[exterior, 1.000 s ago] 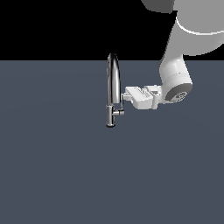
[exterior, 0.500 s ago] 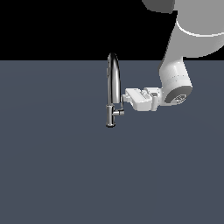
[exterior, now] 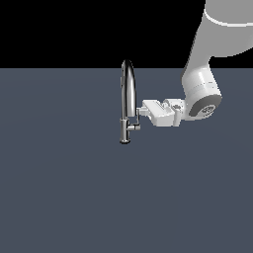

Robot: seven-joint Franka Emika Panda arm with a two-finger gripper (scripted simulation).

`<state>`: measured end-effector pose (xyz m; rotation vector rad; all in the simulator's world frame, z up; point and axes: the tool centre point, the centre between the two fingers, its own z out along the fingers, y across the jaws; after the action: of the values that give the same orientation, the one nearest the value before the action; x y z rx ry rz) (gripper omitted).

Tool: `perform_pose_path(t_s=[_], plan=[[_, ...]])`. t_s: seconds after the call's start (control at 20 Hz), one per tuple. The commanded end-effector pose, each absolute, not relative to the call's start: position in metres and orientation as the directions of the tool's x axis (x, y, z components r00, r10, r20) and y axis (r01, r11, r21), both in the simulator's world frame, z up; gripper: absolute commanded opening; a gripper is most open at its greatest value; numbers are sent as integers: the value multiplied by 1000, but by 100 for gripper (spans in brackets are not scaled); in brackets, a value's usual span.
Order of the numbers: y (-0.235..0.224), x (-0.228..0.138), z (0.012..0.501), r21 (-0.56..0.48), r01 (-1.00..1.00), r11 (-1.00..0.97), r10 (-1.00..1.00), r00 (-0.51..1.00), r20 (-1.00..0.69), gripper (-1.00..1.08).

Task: Turn on the faucet by rotating a designated handle.

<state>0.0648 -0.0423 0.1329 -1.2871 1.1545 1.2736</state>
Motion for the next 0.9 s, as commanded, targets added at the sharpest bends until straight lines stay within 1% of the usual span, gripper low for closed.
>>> perform_pose_path(t_s=[0.0,0.4,0.5,0.85], plan=[[-43,58,135,-9,-995,-101,1,9,-1000,-100],[-45,40,140,-10,-995,-101,1,10,-1000,-100],[-37,44,138,-12,-994,-106,3,12,-1000,-100],[-43,21,127,-11,-995,-103,2,11,-1000,-100]])
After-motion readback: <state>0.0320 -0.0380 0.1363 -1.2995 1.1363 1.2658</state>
